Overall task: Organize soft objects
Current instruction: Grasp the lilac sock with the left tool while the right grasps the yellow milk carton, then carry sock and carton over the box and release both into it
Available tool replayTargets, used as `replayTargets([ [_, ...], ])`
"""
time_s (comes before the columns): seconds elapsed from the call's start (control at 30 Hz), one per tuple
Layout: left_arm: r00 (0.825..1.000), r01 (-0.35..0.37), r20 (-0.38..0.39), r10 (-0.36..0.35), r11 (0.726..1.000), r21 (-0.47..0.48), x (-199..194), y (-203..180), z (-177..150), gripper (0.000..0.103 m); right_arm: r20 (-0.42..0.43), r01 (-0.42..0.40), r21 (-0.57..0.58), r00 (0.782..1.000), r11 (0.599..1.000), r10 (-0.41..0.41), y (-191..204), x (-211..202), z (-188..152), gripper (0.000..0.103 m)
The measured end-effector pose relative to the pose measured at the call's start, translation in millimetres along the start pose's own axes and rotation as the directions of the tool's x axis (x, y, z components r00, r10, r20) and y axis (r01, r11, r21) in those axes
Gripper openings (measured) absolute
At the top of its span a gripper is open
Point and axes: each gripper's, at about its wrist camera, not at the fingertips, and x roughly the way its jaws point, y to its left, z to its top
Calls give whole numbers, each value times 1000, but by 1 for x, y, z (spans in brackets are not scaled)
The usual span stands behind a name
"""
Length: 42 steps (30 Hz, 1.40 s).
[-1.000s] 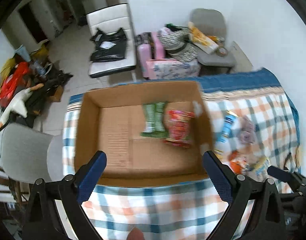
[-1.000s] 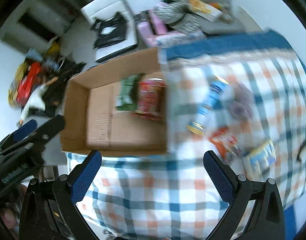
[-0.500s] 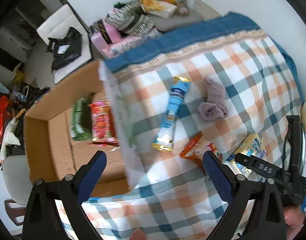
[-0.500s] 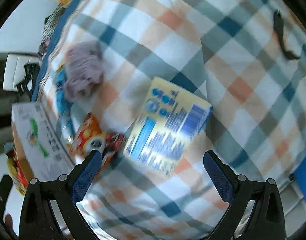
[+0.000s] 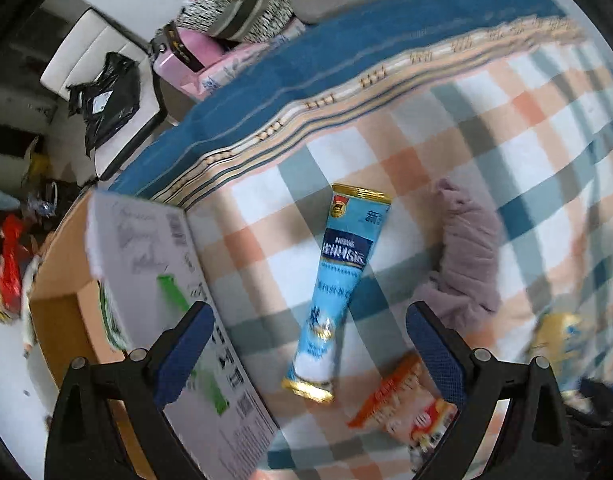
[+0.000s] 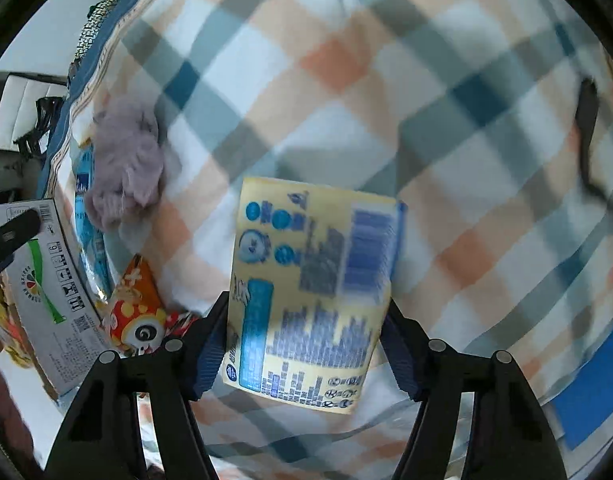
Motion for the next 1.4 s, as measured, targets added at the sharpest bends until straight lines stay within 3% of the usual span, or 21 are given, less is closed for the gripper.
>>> replayTargets([
  [0.1,1000,-17,-26,18,999,38,12,-8,4,88,-3,9,-33,1000,999,-10,3,-3,15,71],
  [0.17,999,31,-12,-31,999,43,8,-14,5,88,-9,18,-57,1000,998,-18,7,-3,17,71],
  [0.27,987,159,-25,-158,987,38,5,-30,10,88,-19,19,-67,1000,998,-20,10,1,24,71],
  [0.33,979,202,-41,-199,977,66,10,-46,15,88,-25,21,-70,999,997,-23,9,6,46,70],
  [0.43,969,236,-95,-228,967,91,26,-66,24,88,-49,34,-73,998,997,-38,9,16,52,69],
  [0.5,966,236,-126,-224,967,94,38,-74,26,85,-63,34,-58,997,998,-37,6,23,54,69],
  [0.57,963,243,-145,-228,965,99,47,-80,24,71,-83,26,-53,996,998,-30,5,28,54,69],
  [0.6,959,251,-163,-233,963,97,53,-83,22,59,-94,21,-46,995,999,-25,4,31,54,69],
  [0.77,966,234,-142,-218,966,106,58,-85,12,49,-111,-1,-39,994,999,-3,-2,38,53,70],
  [0.83,966,234,-137,-220,967,96,56,-84,8,38,-118,-7,-31,993,999,4,-6,36,58,70],
  [1.13,974,213,-104,-203,972,99,46,-82,-8,28,-113,17,-44,993,999,-22,-13,35,49,66],
  [1.4,973,231,-31,-229,969,82,-4,-77,-40,28,-69,2,-83,998,997,-8,5,8,25,65],
])
